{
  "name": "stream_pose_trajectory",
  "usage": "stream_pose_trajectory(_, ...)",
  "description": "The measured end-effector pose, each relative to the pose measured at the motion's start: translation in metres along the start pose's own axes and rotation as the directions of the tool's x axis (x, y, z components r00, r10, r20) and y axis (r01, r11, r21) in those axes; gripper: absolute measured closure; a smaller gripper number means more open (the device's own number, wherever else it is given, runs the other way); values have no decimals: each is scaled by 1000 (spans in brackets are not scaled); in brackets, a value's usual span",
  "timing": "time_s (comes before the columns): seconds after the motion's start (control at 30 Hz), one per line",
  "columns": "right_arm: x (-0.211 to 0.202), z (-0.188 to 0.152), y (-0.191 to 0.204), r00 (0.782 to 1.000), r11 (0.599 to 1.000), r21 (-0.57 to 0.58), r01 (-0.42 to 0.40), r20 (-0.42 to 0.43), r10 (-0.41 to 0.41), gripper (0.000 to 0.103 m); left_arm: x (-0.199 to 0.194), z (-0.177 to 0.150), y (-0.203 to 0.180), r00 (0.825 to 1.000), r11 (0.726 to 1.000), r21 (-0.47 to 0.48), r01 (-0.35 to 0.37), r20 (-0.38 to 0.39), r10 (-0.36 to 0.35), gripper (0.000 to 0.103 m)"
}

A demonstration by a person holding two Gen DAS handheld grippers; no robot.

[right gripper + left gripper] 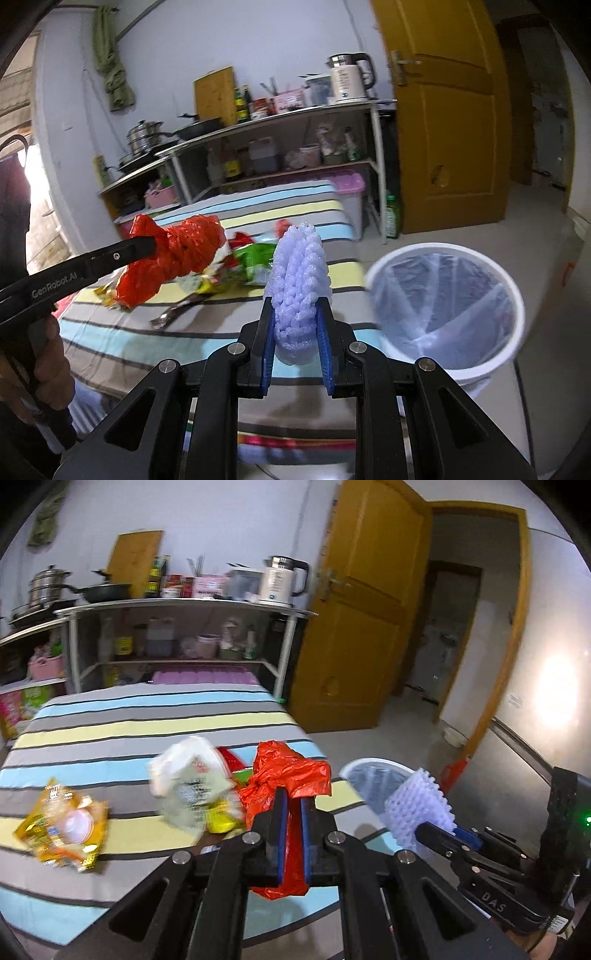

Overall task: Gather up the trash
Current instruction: 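Carry the foam net and red bag over the white wastebasket with both tools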

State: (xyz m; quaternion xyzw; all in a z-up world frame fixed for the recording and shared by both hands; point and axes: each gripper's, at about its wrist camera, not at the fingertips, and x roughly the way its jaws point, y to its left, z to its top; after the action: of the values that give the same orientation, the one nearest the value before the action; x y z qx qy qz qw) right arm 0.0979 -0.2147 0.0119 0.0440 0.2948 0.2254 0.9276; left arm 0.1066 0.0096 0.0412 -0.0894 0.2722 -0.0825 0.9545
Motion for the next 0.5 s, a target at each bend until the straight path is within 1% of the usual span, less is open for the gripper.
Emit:
stream_pose_trajectory(0.23,-3,2,-42,996,995,54,83,10,-84,82,34,8,-43,994,993,54,101,-40,-99,96)
stream_pose_trajectory(0.5,10,0,-86,989,983,112,145,-25,-143,82,74,13,-86,979,976,108,191,-98,-180,96)
